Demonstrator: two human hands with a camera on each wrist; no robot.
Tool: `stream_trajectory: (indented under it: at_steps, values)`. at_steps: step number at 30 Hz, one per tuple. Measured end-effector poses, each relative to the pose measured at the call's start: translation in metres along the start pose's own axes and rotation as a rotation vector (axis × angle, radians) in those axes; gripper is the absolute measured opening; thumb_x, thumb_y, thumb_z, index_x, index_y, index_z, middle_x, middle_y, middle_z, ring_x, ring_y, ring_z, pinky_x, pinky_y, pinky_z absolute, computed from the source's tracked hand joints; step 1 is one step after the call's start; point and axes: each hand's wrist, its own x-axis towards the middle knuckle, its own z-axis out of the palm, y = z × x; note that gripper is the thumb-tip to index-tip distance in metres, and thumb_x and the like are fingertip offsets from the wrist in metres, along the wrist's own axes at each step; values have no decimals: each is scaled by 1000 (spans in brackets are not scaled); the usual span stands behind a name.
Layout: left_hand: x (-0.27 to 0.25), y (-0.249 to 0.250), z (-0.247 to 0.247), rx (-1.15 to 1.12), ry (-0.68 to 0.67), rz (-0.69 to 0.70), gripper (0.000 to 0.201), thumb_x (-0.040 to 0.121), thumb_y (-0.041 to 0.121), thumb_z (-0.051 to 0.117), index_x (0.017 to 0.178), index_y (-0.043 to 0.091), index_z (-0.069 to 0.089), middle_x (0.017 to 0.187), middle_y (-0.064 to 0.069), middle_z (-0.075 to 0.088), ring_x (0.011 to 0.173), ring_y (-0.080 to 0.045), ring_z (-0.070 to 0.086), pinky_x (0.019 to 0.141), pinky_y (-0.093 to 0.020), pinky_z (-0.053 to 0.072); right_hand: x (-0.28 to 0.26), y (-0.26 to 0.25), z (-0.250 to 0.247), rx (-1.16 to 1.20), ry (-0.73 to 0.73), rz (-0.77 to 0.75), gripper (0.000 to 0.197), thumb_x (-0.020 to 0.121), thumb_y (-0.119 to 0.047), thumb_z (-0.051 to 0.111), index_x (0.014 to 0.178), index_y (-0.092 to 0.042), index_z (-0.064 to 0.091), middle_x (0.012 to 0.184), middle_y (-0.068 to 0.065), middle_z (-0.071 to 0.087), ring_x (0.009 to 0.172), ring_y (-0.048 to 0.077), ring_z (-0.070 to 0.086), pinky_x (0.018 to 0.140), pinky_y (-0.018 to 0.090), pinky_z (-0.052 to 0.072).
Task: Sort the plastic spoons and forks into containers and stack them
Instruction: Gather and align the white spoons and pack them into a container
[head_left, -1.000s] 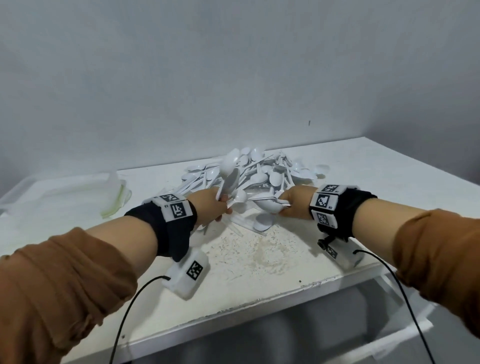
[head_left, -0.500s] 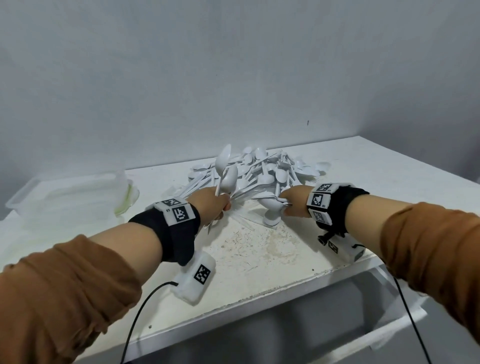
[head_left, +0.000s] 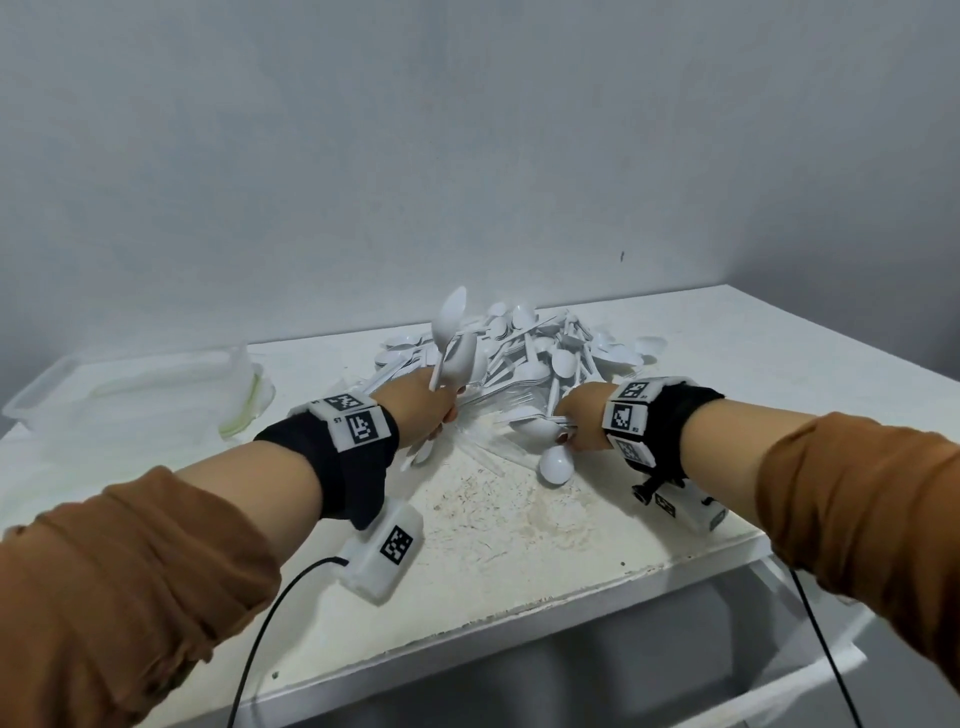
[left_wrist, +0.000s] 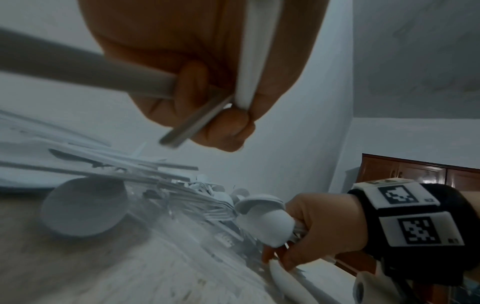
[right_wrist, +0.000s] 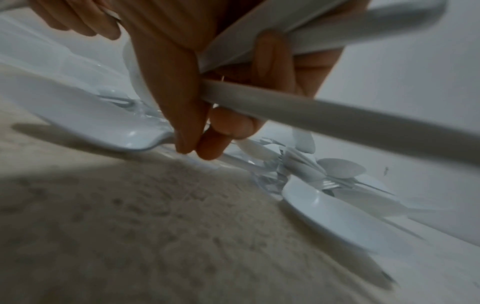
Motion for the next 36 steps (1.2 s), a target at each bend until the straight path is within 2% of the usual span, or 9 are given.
stream_trajectory:
  at_steps: [3,9,14,19,22,25,28,32,36]
  values:
    - [7,13,2,1,11,-38,37,98,37,34,76,13,49,69,-5,52,56,-17,41,55,-24,34,1,4,-4,-3,17,-57,8,91,-22,51,90,-14,51,90,9,53,80,21,48,68,24,35]
    - [32,29,14,336,51,-19,32,97,33,39,112,12,58,113,-11,62,105,-28,56,83,-29,37,-11,23,-12,397,168,-134,11,85,-20,63,96,-19,64,101,6,67,85,20,59,70,22,38]
    - [57,39,32,492,74,-6,29,94,31,43,107,9,57,111,-12,63,100,-29,57,74,-28,35,-24,59,-24,802,217,-110,12,83,-27,69,78,-27,58,66,-13,57,55,1,50,52,15,37]
    - [74,48,44,645,35,-46,28,94,26,44,115,8,50,112,-12,61,92,-27,53,76,-28,36,-18,92,-22,1079,359,3,12,82,-26,70,74,-25,60,74,-4,66,66,12,58,62,22,44]
    - [89,48,49,718,-11,-49,33,90,20,50,121,11,43,107,-9,61,101,-27,59,86,-32,46,-14,105,-17,1093,404,75,13,83,-30,67,77,-18,66,73,-1,65,65,14,56,63,23,44]
    - [91,52,52,807,-50,-99,11,95,19,45,103,11,44,87,-7,54,103,-29,59,81,-30,44,-9,114,-11,1047,417,88,18,86,-28,63,81,-12,71,68,-2,61,53,7,49,50,16,38]
    - [95,49,55,848,0,-97,10,93,27,43,101,22,46,95,-9,53,97,-30,55,91,-37,45,-1,118,-9,979,397,115,27,89,-29,58,65,-17,63,58,-6,55,47,6,45,48,19,33]
    - [99,49,55,789,2,-115,23,97,24,40,104,7,55,82,-5,47,83,-23,48,73,-29,36,9,124,-12,891,398,144,37,91,-34,53,57,-18,54,59,-2,52,51,13,45,51,24,32]
    - [95,56,48,757,80,-148,28,97,29,40,84,8,52,77,-4,51,80,-22,47,69,-26,33,22,133,-19,882,365,123,23,95,-28,46,85,-12,59,66,1,54,60,19,49,52,24,34]
